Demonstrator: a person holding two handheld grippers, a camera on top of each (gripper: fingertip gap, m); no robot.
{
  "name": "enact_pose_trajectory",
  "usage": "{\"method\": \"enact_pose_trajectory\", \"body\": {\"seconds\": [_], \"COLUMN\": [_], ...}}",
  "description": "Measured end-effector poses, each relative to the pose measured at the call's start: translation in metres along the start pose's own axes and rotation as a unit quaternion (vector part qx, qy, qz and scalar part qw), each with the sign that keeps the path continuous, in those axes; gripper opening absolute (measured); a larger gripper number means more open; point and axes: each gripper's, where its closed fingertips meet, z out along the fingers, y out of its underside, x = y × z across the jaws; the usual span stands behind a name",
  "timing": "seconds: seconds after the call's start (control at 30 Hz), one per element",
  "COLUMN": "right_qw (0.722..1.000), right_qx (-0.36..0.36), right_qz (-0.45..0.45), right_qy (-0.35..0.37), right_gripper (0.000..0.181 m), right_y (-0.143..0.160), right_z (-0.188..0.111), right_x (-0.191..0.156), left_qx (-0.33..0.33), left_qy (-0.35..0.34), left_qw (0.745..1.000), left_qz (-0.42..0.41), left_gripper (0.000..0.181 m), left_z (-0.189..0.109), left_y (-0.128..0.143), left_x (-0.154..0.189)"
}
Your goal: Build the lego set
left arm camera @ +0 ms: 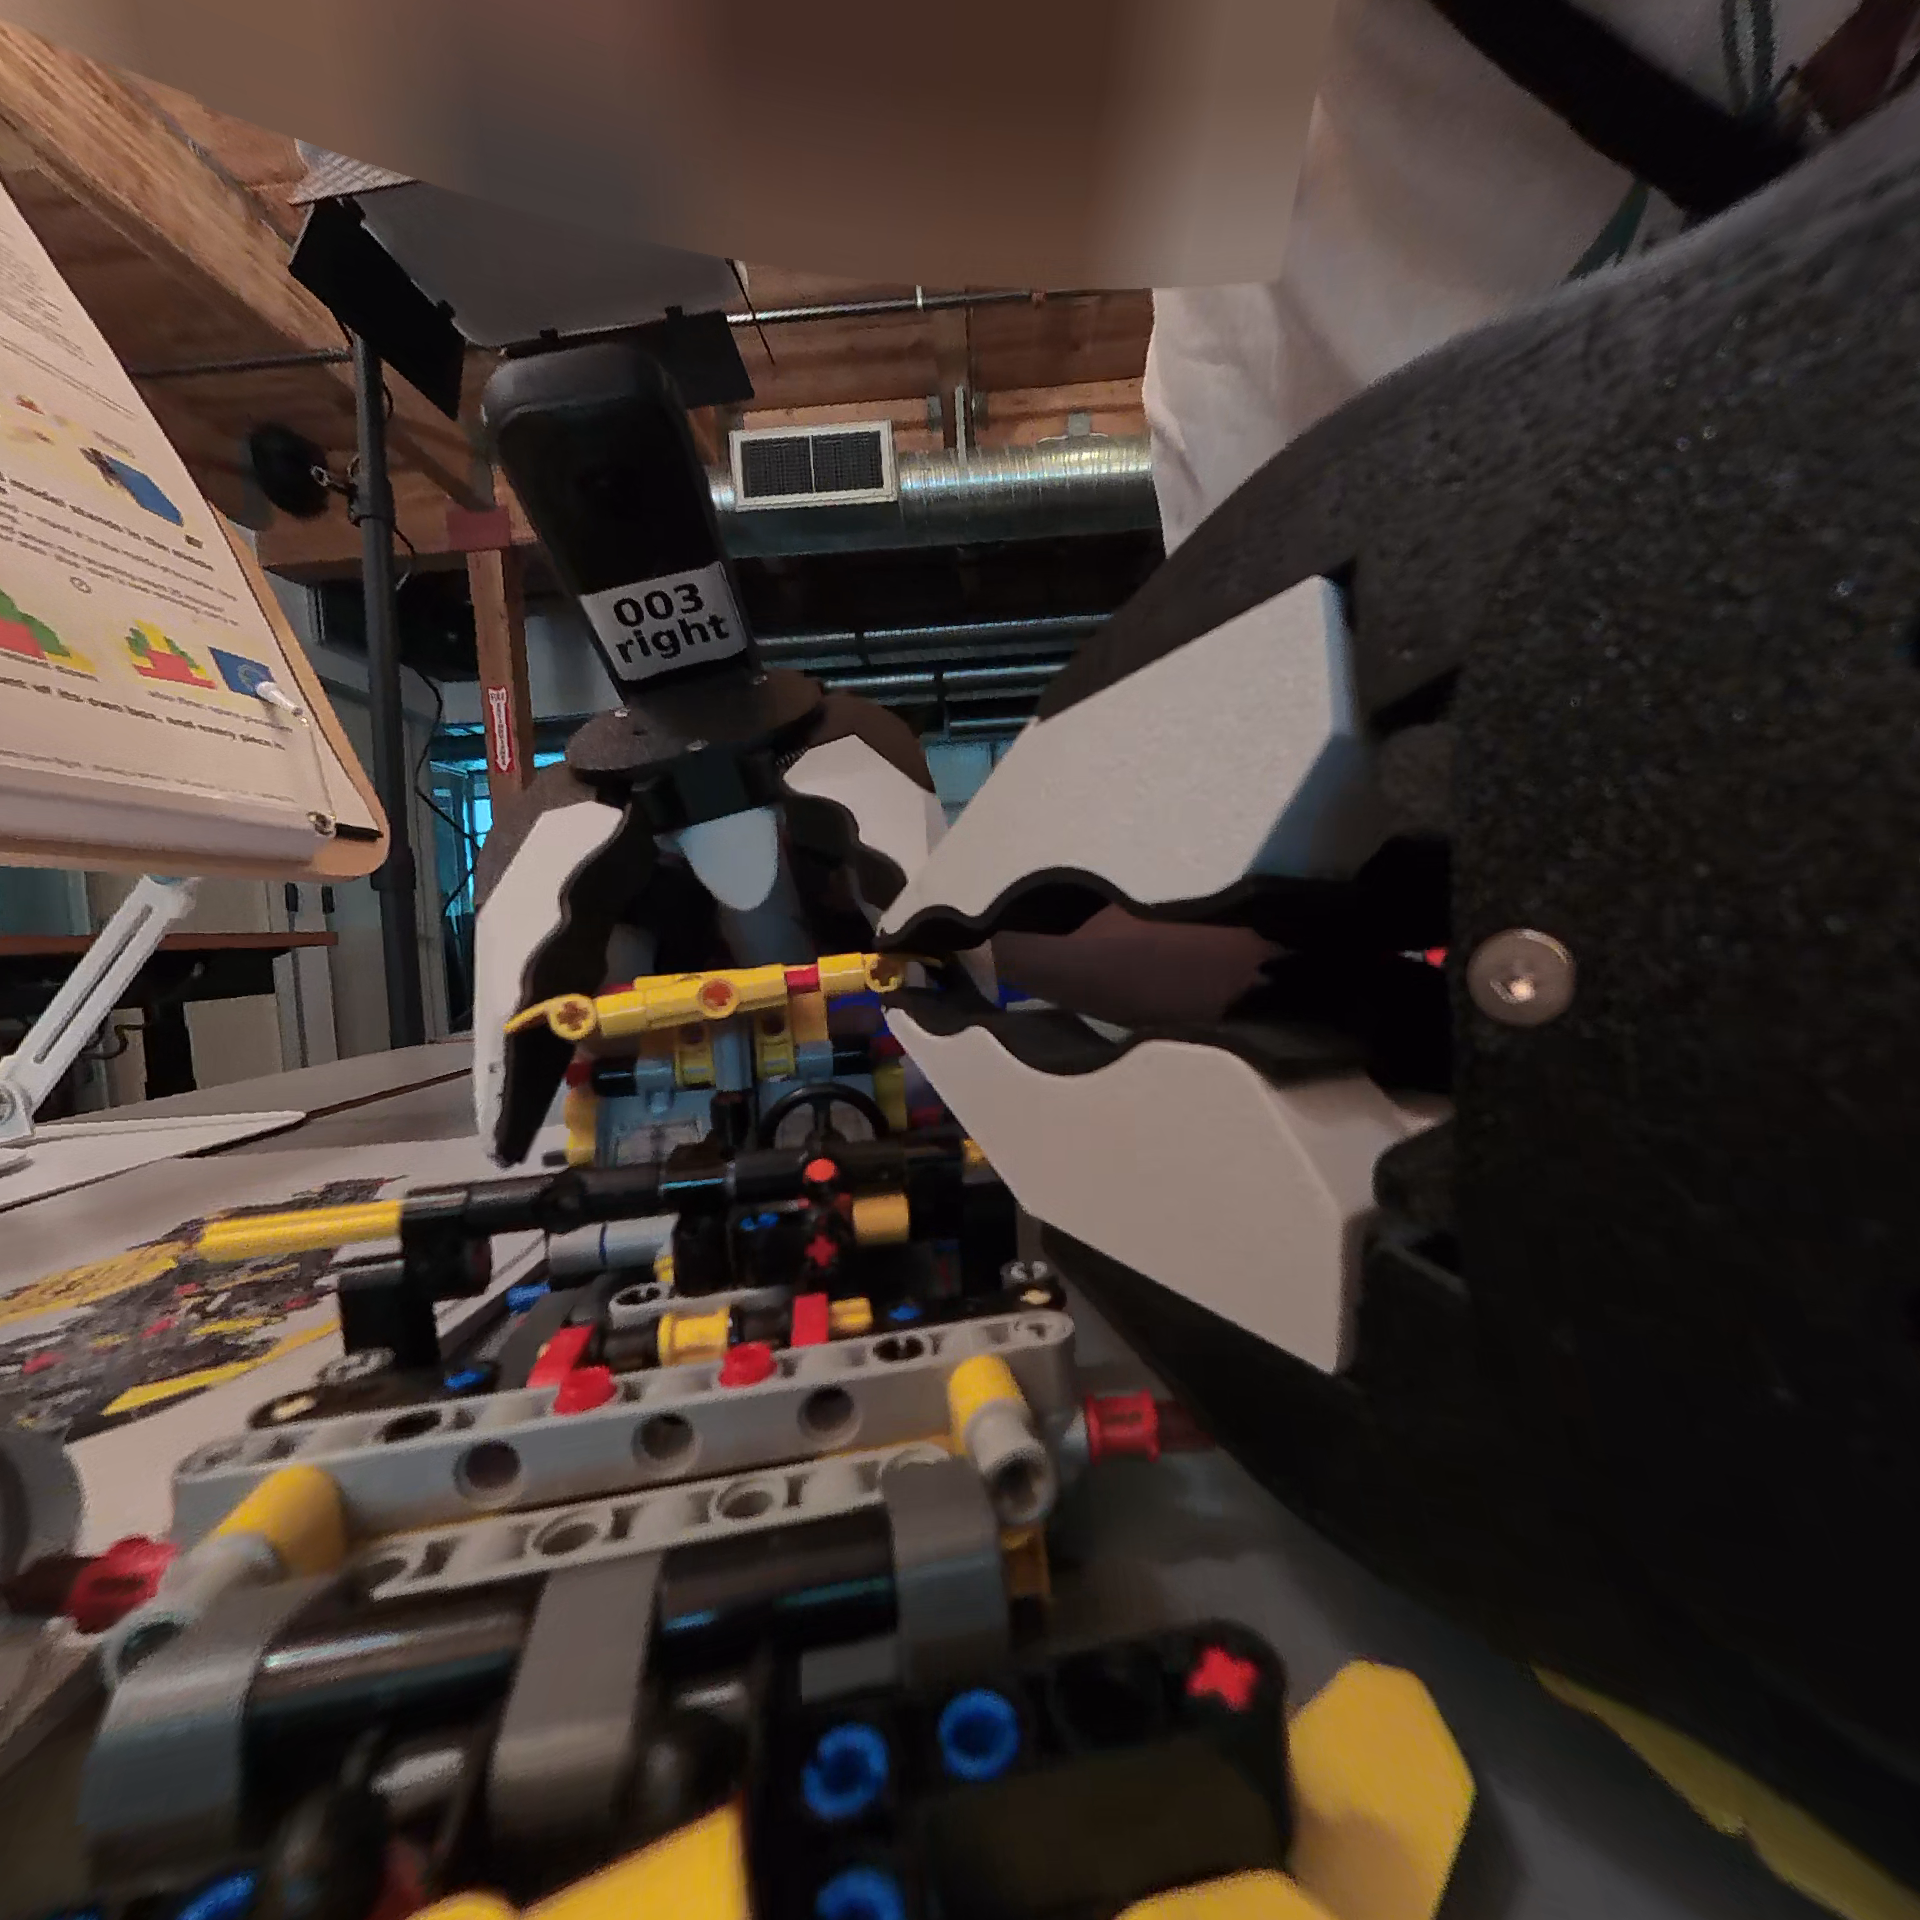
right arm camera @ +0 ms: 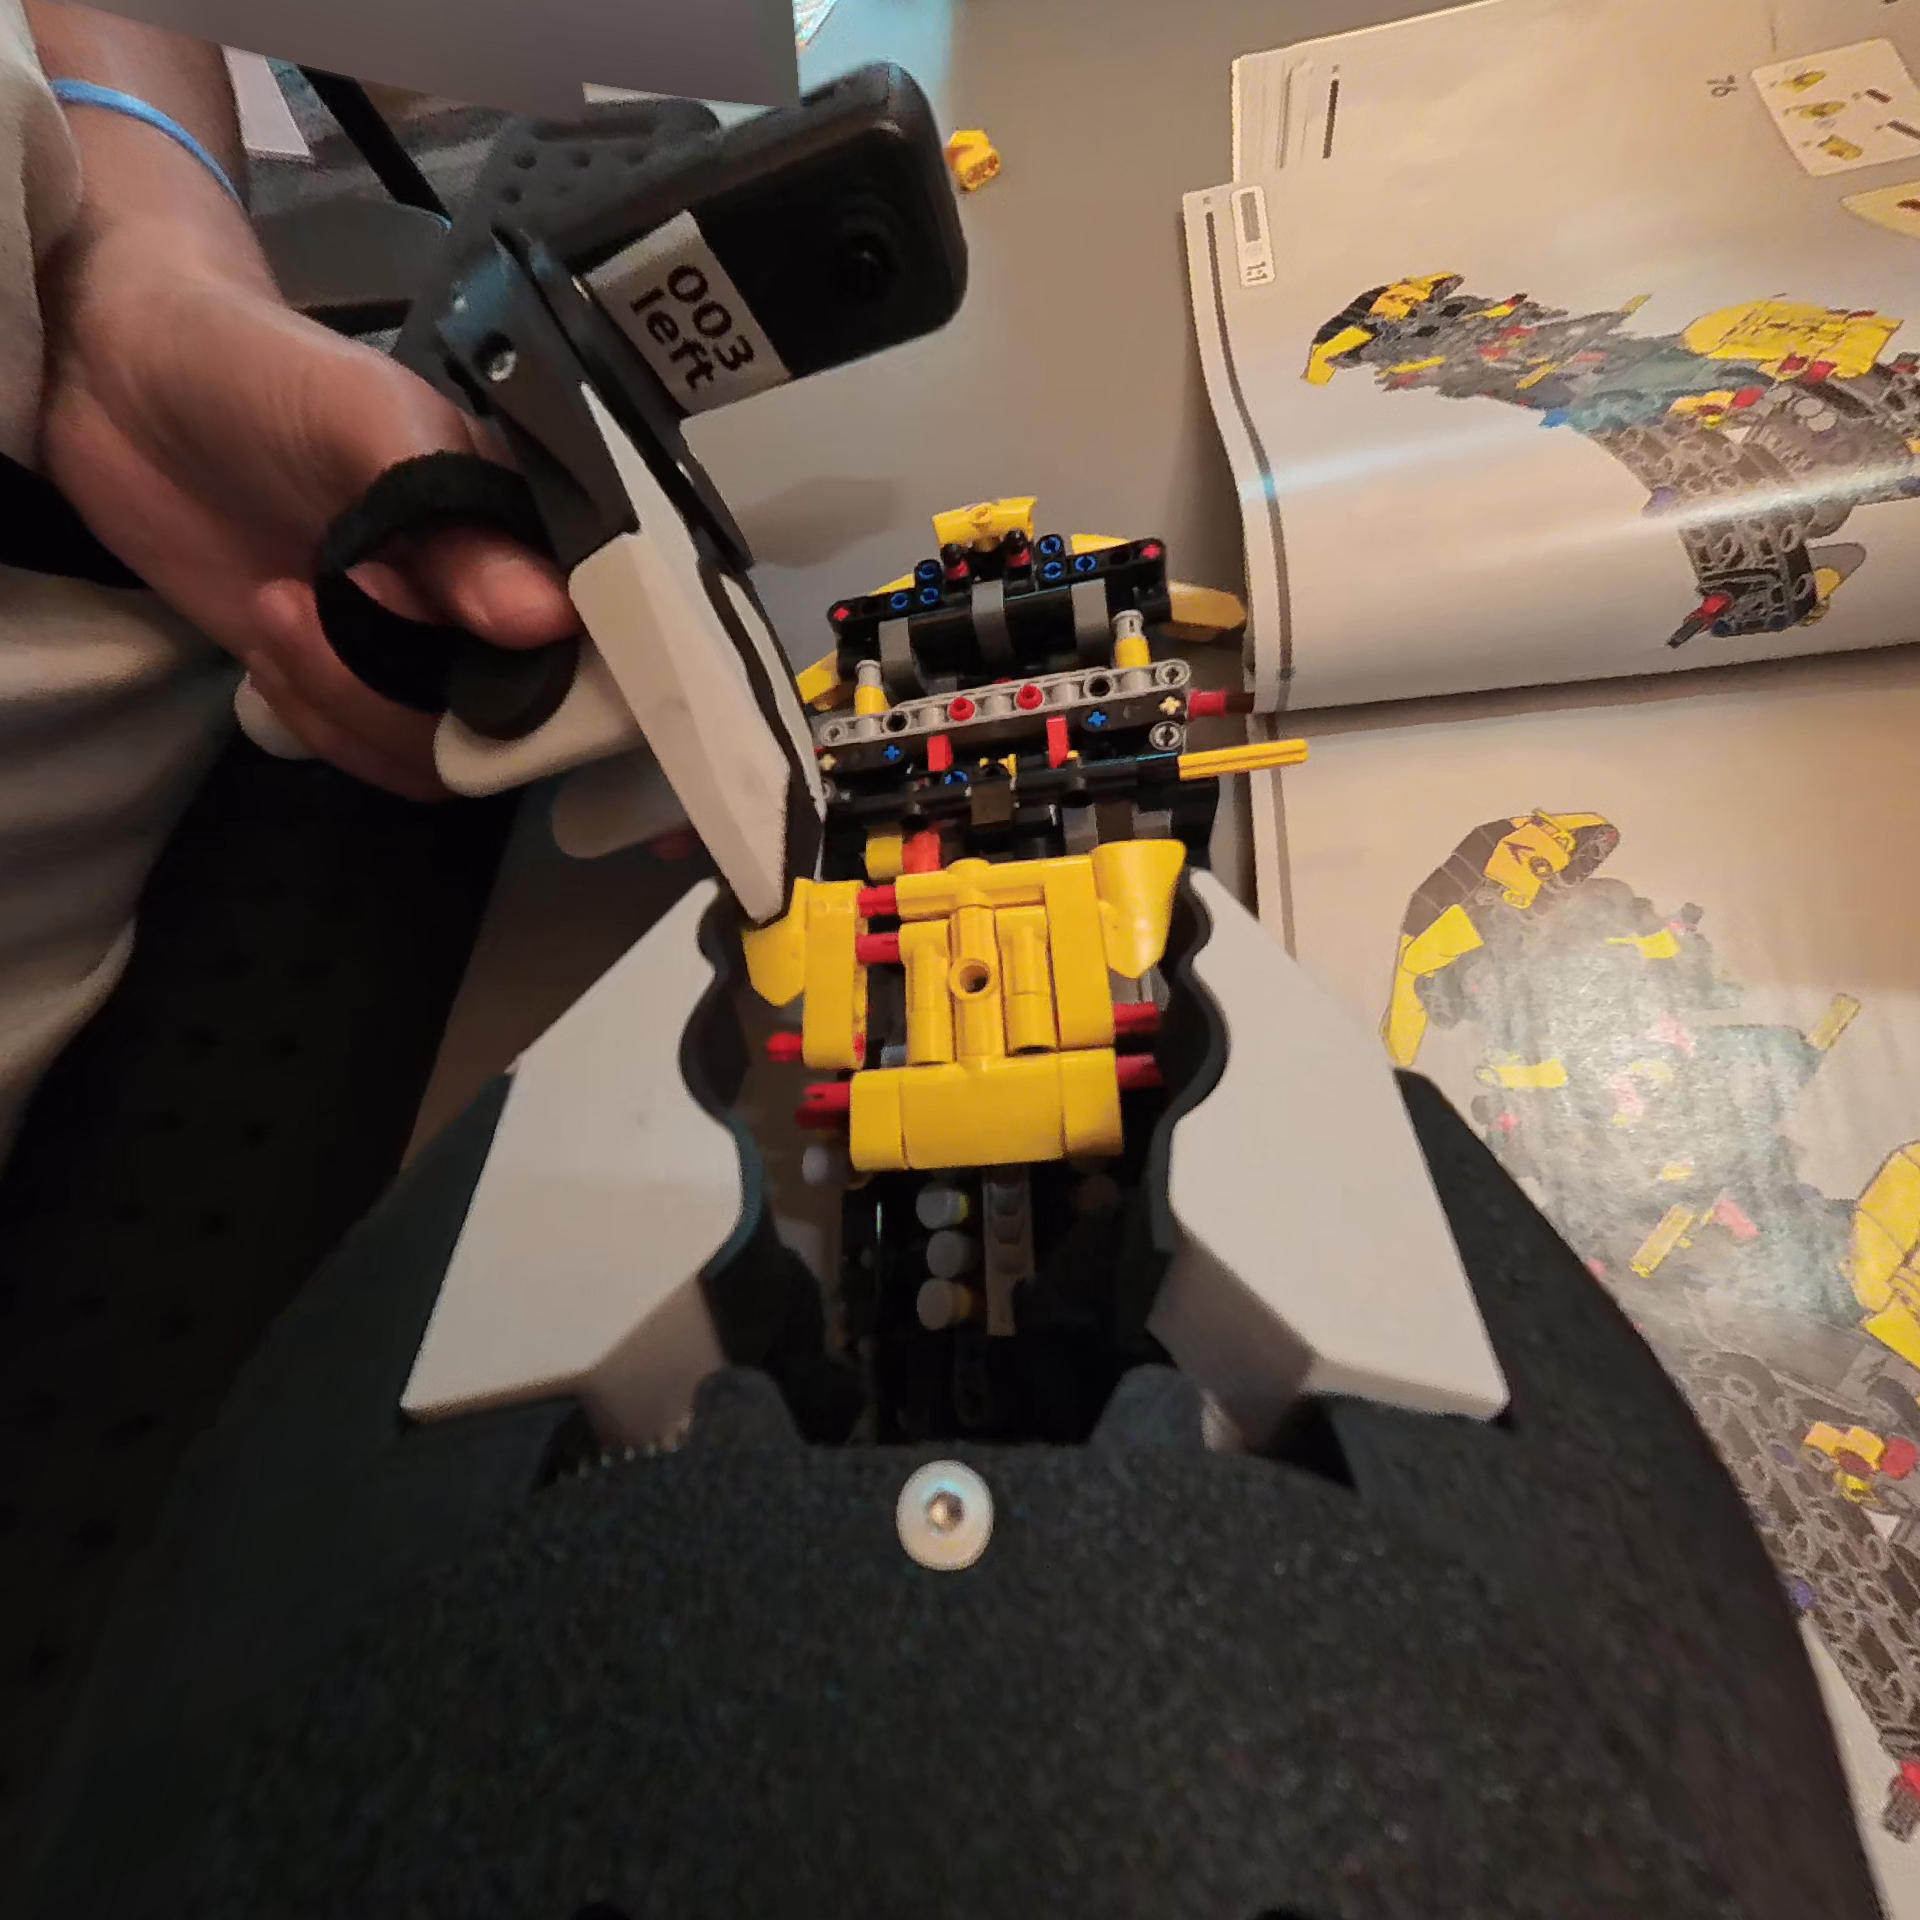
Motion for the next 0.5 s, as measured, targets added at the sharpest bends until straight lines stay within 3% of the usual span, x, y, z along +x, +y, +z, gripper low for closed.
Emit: {"method": "enact_pose_trajectory", "body": {"seconds": [0.33, 0.5], "right_qw": [0.996, 0.993], "right_qx": [-0.059, -0.093], "right_qz": [-0.055, -0.067], "right_qy": [0.029, -0.007], "right_gripper": [0.075, 0.067], "right_y": [0.008, 0.009], "right_z": [-0.029, -0.026], "right_x": [0.007, 0.003], "left_qx": [-0.005, -0.005], "left_qy": [0.014, 0.012], "left_qw": [1.000, 1.000], "left_qz": [-0.017, -0.016], "left_gripper": [0.007, 0.007], "left_z": [0.001, 0.001], "left_y": [0.000, 0.000], "left_x": [0.000, -0.001]}}
